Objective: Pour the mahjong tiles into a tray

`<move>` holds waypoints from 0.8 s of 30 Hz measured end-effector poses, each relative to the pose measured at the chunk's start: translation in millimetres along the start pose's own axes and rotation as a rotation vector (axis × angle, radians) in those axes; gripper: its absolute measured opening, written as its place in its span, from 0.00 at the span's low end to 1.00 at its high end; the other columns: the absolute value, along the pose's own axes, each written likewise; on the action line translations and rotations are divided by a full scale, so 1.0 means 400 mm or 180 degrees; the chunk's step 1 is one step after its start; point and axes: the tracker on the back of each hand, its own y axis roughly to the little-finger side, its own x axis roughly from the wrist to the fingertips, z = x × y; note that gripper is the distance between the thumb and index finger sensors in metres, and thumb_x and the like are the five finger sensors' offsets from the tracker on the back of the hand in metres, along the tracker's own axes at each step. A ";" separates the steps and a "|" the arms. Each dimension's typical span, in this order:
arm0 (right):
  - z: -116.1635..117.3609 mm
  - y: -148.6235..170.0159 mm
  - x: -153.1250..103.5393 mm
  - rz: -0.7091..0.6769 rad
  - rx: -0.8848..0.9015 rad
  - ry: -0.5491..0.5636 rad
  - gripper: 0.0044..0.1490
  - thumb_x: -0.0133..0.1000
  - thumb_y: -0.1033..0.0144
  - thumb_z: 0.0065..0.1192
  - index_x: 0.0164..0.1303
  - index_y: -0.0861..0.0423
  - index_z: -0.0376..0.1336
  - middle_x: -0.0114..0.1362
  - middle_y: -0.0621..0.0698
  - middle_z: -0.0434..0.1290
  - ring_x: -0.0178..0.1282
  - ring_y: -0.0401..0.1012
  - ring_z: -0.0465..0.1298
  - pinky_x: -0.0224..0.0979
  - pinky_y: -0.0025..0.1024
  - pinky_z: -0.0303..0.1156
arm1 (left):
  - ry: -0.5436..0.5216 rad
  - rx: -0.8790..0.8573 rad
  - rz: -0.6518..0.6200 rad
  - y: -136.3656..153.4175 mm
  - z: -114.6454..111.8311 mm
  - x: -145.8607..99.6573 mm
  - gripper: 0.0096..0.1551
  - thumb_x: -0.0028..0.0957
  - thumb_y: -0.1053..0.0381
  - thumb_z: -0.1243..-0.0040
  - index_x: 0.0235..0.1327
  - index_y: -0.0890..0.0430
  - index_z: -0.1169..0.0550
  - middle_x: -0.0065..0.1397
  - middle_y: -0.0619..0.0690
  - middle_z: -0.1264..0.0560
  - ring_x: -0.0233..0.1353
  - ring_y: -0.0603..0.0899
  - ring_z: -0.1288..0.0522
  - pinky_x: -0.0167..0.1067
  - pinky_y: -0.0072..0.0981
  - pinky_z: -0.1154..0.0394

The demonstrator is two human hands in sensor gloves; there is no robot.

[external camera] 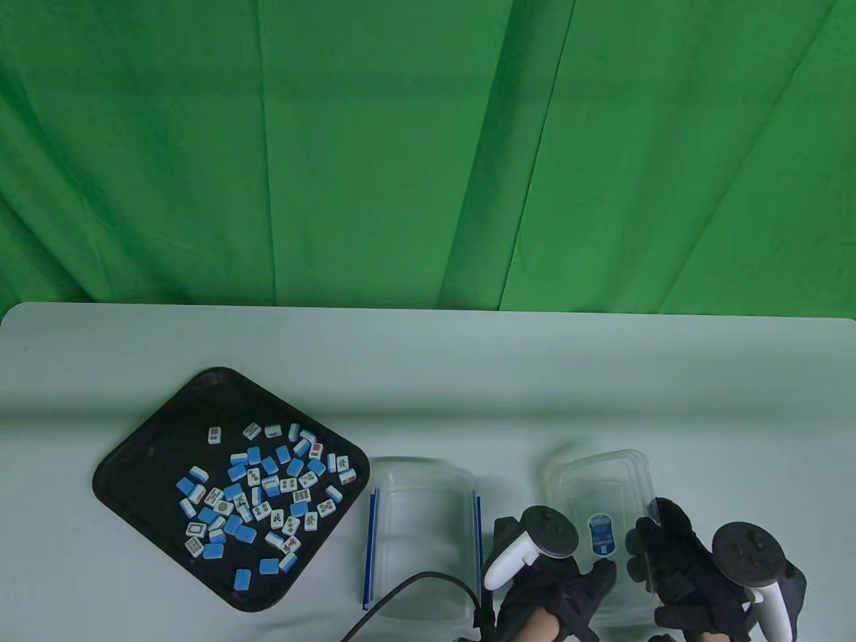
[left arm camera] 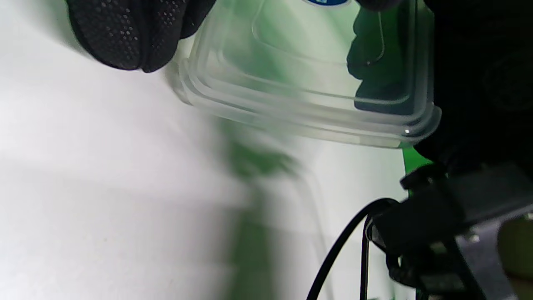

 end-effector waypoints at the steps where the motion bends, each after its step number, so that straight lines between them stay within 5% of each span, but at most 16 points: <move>1: -0.004 -0.007 -0.006 -0.0043 0.0016 0.0023 0.41 0.75 0.54 0.47 0.89 0.65 0.43 0.69 0.52 0.74 0.52 0.43 0.82 0.58 0.35 0.80 | -0.0077 0.0015 -0.0043 -0.003 0.009 -0.007 0.54 0.72 0.35 0.70 0.80 0.79 0.63 0.79 0.86 0.47 0.74 0.83 0.35 0.62 0.69 0.31; 6: -0.036 -0.061 -0.041 -0.0420 0.0450 0.0124 0.41 0.76 0.53 0.47 0.89 0.65 0.42 0.71 0.53 0.73 0.54 0.44 0.81 0.60 0.36 0.80 | -0.0818 0.0107 -0.0429 -0.027 0.088 -0.090 0.52 0.72 0.37 0.68 0.81 0.78 0.61 0.80 0.84 0.49 0.75 0.84 0.38 0.62 0.70 0.33; 12: -0.054 -0.172 -0.078 -0.1021 0.0966 0.0253 0.41 0.75 0.54 0.46 0.88 0.66 0.42 0.70 0.53 0.73 0.54 0.44 0.81 0.60 0.36 0.80 | -0.1131 0.0142 -0.0756 -0.017 0.189 -0.215 0.50 0.72 0.38 0.65 0.83 0.78 0.54 0.79 0.82 0.40 0.72 0.81 0.31 0.60 0.67 0.30; 18: -0.006 -0.295 -0.094 -0.1339 0.1126 0.0018 0.42 0.75 0.55 0.46 0.88 0.67 0.40 0.71 0.54 0.72 0.55 0.44 0.81 0.61 0.36 0.80 | -0.1470 -0.0124 -0.1196 0.046 0.267 -0.314 0.43 0.72 0.43 0.56 0.81 0.77 0.41 0.67 0.69 0.23 0.60 0.68 0.18 0.53 0.56 0.22; 24: 0.065 -0.390 -0.096 -0.1385 0.0757 -0.0168 0.47 0.75 0.50 0.50 0.91 0.65 0.40 0.77 0.57 0.68 0.61 0.46 0.79 0.66 0.41 0.77 | -0.2128 -0.0128 -0.1343 0.124 0.329 -0.421 0.41 0.72 0.45 0.52 0.81 0.76 0.43 0.64 0.64 0.22 0.52 0.61 0.17 0.47 0.49 0.21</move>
